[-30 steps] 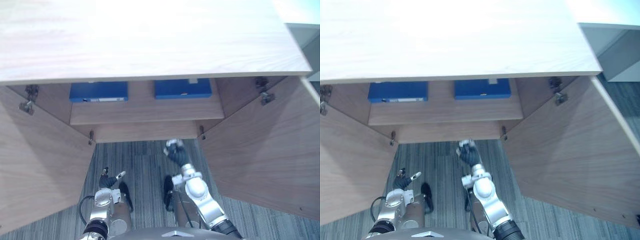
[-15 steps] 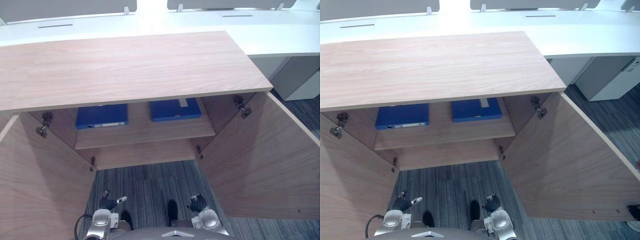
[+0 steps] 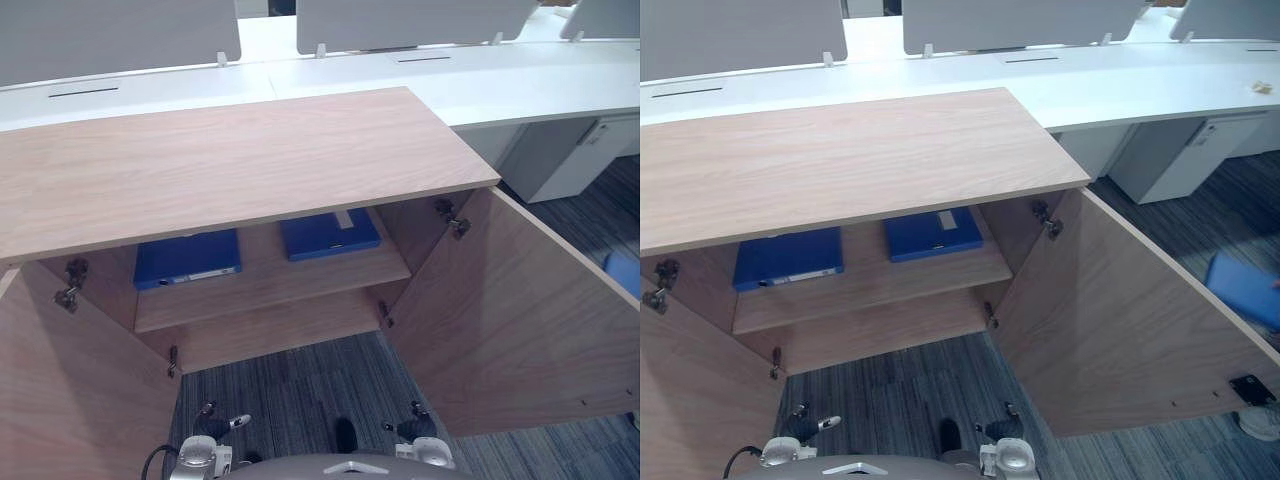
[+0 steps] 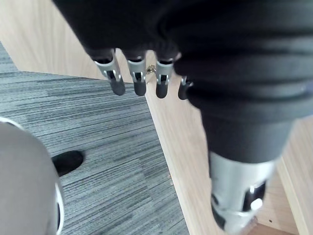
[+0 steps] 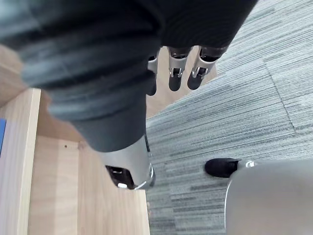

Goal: Walk over to the cabinet, pick up the folder, carry it to the office cabinet, place the folder inside the office cabinet, then close the office cabinet door

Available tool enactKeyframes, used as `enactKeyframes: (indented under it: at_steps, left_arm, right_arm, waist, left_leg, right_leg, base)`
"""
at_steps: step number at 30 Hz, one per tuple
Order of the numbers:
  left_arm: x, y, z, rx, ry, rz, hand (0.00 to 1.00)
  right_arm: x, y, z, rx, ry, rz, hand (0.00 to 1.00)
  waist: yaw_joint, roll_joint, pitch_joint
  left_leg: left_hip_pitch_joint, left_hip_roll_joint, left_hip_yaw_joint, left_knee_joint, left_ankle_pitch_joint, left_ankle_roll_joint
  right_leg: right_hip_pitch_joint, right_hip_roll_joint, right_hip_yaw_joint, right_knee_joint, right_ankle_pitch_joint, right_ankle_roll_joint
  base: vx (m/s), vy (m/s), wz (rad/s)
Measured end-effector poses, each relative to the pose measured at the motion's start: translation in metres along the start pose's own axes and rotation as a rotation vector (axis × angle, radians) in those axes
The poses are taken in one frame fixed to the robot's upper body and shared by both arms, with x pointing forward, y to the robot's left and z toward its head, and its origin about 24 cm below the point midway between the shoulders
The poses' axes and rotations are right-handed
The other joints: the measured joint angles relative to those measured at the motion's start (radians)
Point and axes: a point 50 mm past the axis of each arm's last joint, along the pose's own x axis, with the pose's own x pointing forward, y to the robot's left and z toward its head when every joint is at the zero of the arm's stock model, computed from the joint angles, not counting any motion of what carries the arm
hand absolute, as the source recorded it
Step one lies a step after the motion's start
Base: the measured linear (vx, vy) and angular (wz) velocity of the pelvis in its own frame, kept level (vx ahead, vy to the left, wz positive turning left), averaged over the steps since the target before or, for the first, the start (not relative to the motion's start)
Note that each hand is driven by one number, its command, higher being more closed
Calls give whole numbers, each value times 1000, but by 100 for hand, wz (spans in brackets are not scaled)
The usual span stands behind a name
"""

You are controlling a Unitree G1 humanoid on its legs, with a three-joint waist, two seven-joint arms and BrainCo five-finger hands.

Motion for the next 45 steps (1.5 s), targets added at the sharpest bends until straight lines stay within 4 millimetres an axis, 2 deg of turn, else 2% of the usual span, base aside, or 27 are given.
enactKeyframes:
  at_steps: [4, 9, 10, 12, 14, 17, 21, 27, 30, 33, 37, 45]
  left_arm:
    - [-1, 1, -5, -4, 22, 2, 0]
    - [-1, -2, -3, -28, 20, 1, 0]
    - [-1, -4, -2, -57, 18, 5, 0]
    - [-1, -5, 0, -71, 14, 6, 0]
    - [-1, -6, 4, -112, 5, 12, 0]
    - [-1, -10, 8, -157, -8, 9, 0]
    - [-3, -22, 8, -202, 1, -27, 0]
    - [-5, -31, 11, -205, -5, -66, 0]
    - [-5, -34, 12, -188, -14, -79, 0]
    - [-6, -36, 11, -173, -19, -90, 0]
    - [-8, -39, 8, -147, -21, -122, 0]
    - [-11, -47, 4, -89, -27, -172, 0]
  right_arm:
    - [-6, -19, 2, 109, -45, -73, 0]
    - [-16, -62, 7, 306, -113, -241, 0]
    - [-19, -79, 14, 381, -157, -312, 0]
    - [-21, -90, 18, 426, -186, -358, 0]
    - [-26, -109, 34, 510, -274, -416, 0]
    - [-33, -129, 58, 562, -402, -470, 0]
    - [-36, -152, 108, 625, -600, -495, 0]
    - [-40, -172, 156, 690, -774, -468, 0]
    - [-45, -184, 177, 696, -847, -457, 0]
    - [-49, -191, 192, 686, -901, -424, 0]
    - [-49, -187, 215, 624, -951, -338, 0]
    - [-42, -169, 245, 415, -960, -198, 0]
  waist:
    - [-31, 2, -4]
    - [-75, 16, -13]
    - [-86, 23, -16]
    - [-95, 27, -16]
    - [-108, 38, -21]
    - [-120, 51, -17]
    - [-129, 81, -5]
    - [-134, 113, 18]
    - [-139, 133, 28]
    - [-140, 141, 33]
    - [-142, 145, 39]
    - [-129, 154, 53]
  left_leg:
    - [20, 3, 77, 5, -26, -2]
    - [49, 24, 167, 42, -73, -2]
    - [62, 30, 197, 45, -84, -5]
    - [68, 35, 213, 49, -91, -7]
    - [72, 47, 246, 60, -103, -10]
    - [72, 54, 279, 62, -107, -14]
    - [92, 64, 348, 62, -118, -30]
    - [100, 71, 405, 54, -120, -33]
    - [93, 70, 411, 51, -121, -34]
    - [92, 70, 411, 48, -120, -34]
    - [79, 65, 421, 49, -120, -34]
    - [56, 65, 429, 55, -120, -34]
  right_leg:
    - [-19, 16, 75, 1, 8, 0]
    - [-22, 44, 156, 1, 8, -7]
    - [-23, 52, 180, 3, 5, -12]
    - [-25, 59, 186, 9, 1, -17]
    - [-39, 71, 209, 24, -11, -32]
    - [-70, 89, 235, 62, -23, -25]
    - [-90, 119, 296, 76, -26, -28]
    - [-114, 149, 346, 78, -21, -21]
    - [-123, 150, 351, 78, -18, -17]
    - [-123, 150, 352, 74, -17, -16]
    - [-139, 148, 366, 72, -8, -10]
    - [-158, 146, 374, 57, 10, -9]
  base:
    - [30, 14, -63]
    - [24, -8, -58]
    - [6, -18, -49]
    - [0, -24, -38]
    - [-4, -43, -37]
    - [-3, -46, -33]
    - [-9, -49, -46]
    - [-4, -76, -30]
    - [2, -70, -9]
    - [-10, -68, -1]
    - [-26, -67, -7]
    - [-16, -75, -4]
